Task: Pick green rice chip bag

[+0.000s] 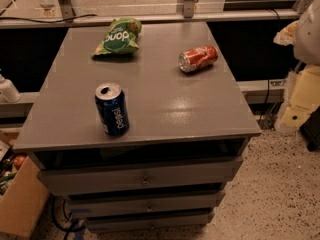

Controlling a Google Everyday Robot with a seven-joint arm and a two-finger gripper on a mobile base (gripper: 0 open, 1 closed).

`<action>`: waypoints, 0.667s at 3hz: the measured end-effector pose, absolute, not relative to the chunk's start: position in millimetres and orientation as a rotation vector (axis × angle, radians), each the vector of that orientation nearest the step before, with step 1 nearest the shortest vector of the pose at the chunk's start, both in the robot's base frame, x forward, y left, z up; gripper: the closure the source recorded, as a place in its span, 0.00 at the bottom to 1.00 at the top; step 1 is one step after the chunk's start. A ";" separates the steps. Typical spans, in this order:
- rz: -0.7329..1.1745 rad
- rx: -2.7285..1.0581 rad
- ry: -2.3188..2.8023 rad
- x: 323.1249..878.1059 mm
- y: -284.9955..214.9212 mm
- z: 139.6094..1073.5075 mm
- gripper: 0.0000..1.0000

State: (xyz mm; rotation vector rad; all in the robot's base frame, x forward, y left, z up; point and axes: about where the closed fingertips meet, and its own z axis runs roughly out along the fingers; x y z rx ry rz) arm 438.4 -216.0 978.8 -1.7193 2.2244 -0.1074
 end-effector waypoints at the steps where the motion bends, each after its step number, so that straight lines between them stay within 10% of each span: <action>1: -0.108 -1.719 2.224 438.4 -215.9 978.9 0.00; 2: -0.109 -1.729 2.192 442.0 -212.4 980.2 0.00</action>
Offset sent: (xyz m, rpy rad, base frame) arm 0.0075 0.0055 -0.0028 0.0163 -0.0164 0.0424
